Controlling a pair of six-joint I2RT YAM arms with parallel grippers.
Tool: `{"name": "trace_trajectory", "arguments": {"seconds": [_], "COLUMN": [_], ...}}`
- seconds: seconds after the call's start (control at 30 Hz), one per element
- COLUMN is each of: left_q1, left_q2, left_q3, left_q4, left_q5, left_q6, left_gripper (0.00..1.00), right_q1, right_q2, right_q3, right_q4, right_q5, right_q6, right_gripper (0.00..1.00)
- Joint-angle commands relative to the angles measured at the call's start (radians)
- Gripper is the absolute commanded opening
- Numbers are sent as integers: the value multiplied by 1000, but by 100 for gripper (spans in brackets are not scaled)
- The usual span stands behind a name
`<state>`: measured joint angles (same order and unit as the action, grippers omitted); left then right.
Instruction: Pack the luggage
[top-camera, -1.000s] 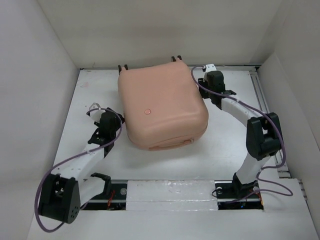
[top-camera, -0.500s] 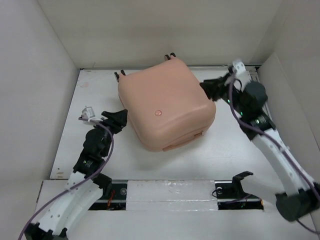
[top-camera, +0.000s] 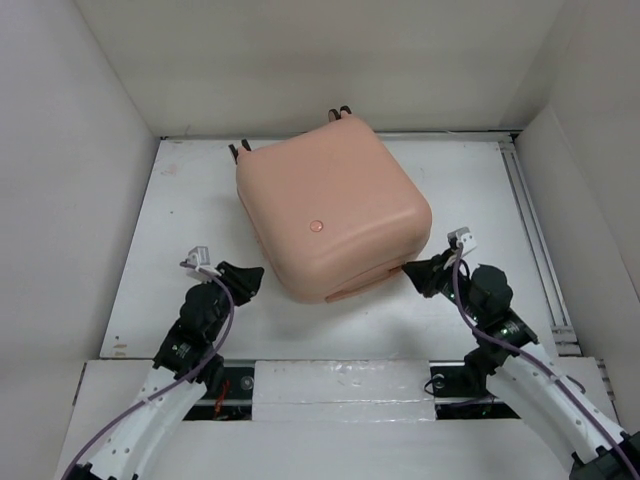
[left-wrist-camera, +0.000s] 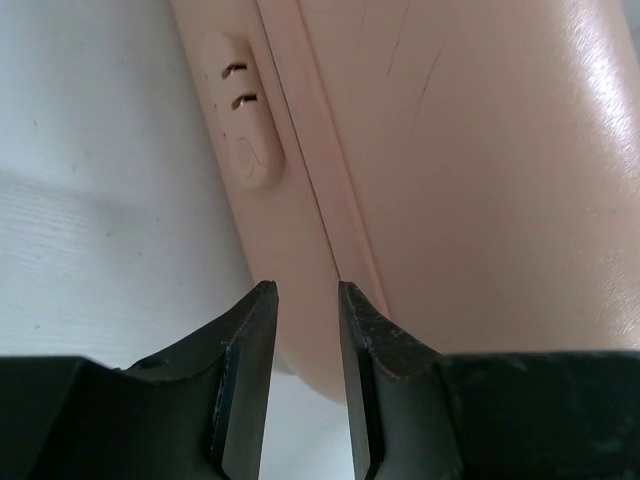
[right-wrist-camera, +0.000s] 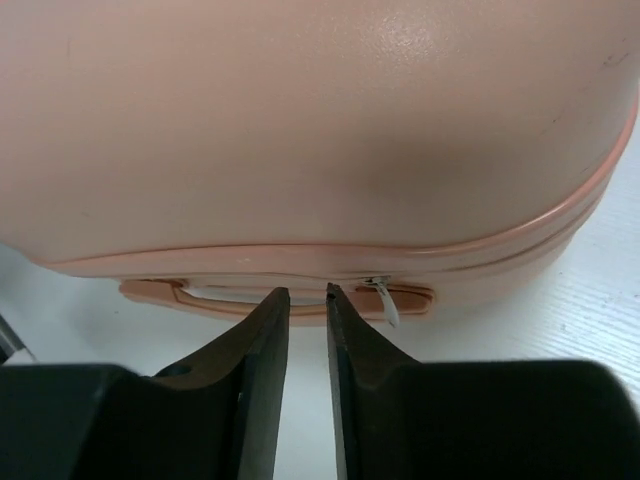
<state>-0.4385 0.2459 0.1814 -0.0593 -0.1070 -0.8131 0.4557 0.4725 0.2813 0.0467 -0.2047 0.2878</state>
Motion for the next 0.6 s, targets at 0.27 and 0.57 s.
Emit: {"name": "trace_trajectory", "arguments": {"seconds": [0.27, 0.57], "left_q1": [-2, -2], "left_q2": [187, 196], "left_q3": [-37, -48], "left_q4": [154, 183], "left_q5": [154, 174], "left_q6": [28, 57], "left_gripper": [25, 25], "right_q1": [-69, -193], "right_q2": [189, 212], "right_q3": [-7, -42], "right_q4": [182, 211], "right_q5": [-13, -151], "right_q6": [-30, 36], "right_gripper": [38, 49]}}
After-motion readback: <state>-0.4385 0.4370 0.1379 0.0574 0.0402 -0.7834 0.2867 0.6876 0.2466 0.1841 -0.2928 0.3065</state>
